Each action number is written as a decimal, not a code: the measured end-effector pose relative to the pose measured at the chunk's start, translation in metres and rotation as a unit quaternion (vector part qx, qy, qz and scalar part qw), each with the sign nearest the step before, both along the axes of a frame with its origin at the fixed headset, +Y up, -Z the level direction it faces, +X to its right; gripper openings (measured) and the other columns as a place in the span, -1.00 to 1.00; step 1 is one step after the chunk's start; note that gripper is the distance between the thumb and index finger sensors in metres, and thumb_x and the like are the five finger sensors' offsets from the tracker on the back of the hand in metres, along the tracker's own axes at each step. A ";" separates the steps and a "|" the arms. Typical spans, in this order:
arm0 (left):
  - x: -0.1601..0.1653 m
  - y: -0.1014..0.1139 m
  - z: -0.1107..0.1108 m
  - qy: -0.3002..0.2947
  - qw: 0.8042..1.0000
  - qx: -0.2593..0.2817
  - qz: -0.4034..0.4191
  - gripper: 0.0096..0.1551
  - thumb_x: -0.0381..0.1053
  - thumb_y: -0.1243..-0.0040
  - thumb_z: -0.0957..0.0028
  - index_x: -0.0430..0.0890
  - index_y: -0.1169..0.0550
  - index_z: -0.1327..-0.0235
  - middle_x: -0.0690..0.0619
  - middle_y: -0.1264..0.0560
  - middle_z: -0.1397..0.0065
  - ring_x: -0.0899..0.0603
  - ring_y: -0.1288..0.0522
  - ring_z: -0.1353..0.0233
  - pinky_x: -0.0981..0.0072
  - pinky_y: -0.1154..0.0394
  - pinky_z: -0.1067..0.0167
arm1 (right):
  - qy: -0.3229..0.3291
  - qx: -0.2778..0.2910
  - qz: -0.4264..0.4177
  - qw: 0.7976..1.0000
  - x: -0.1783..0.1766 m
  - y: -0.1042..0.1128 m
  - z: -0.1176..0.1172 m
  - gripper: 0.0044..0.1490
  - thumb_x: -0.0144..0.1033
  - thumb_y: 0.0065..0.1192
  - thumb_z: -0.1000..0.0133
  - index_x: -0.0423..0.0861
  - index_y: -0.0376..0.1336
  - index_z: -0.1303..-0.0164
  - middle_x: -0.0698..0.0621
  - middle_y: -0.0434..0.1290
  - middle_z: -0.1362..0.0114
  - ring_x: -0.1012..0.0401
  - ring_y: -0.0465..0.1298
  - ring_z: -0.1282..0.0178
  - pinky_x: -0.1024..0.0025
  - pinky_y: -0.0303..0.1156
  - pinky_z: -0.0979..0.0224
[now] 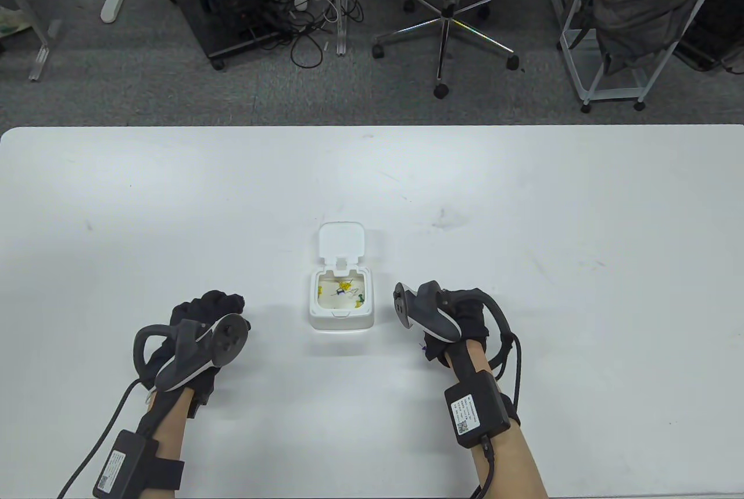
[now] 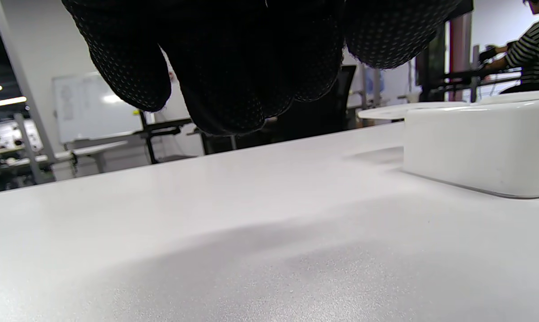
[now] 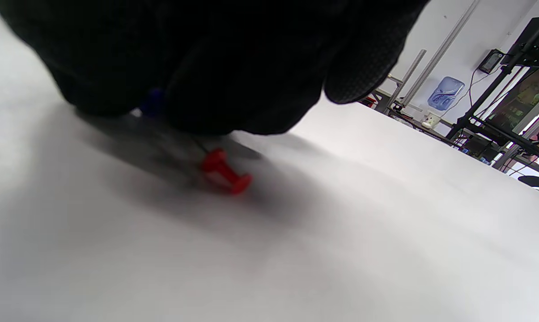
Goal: Press to open box and store push pins
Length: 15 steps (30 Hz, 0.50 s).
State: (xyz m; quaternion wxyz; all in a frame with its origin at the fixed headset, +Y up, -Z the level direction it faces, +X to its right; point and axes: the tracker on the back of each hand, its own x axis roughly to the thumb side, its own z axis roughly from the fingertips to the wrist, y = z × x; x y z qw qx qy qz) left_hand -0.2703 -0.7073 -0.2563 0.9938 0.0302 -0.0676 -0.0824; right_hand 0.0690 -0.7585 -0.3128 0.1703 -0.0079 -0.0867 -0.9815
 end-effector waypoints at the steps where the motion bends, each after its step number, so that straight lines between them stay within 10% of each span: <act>1: 0.000 -0.001 0.000 0.000 1.000 -0.002 0.001 -0.42 0.24 -0.05 -0.11 0.12 -0.49 -0.38 0.09 -0.52 -0.48 -0.04 -0.66 -0.27 -0.09 -0.52 -0.47 | -0.001 0.003 0.000 1.000 0.000 0.001 0.000 -0.41 0.06 0.35 0.11 0.13 0.34 -0.13 0.17 0.63 -0.12 0.16 0.67 -0.06 -0.08 0.42 -0.55; 15: -0.001 0.000 0.000 0.002 1.000 -0.002 0.002 -0.42 0.24 -0.05 -0.11 0.12 -0.49 -0.39 0.09 -0.52 -0.48 -0.03 -0.66 -0.28 -0.09 -0.52 -0.47 | 0.007 0.025 0.013 1.000 -0.003 -0.002 0.001 -0.48 0.01 0.35 0.09 0.13 0.36 -0.06 0.17 0.65 -0.04 0.17 0.68 0.01 -0.07 0.44 -0.53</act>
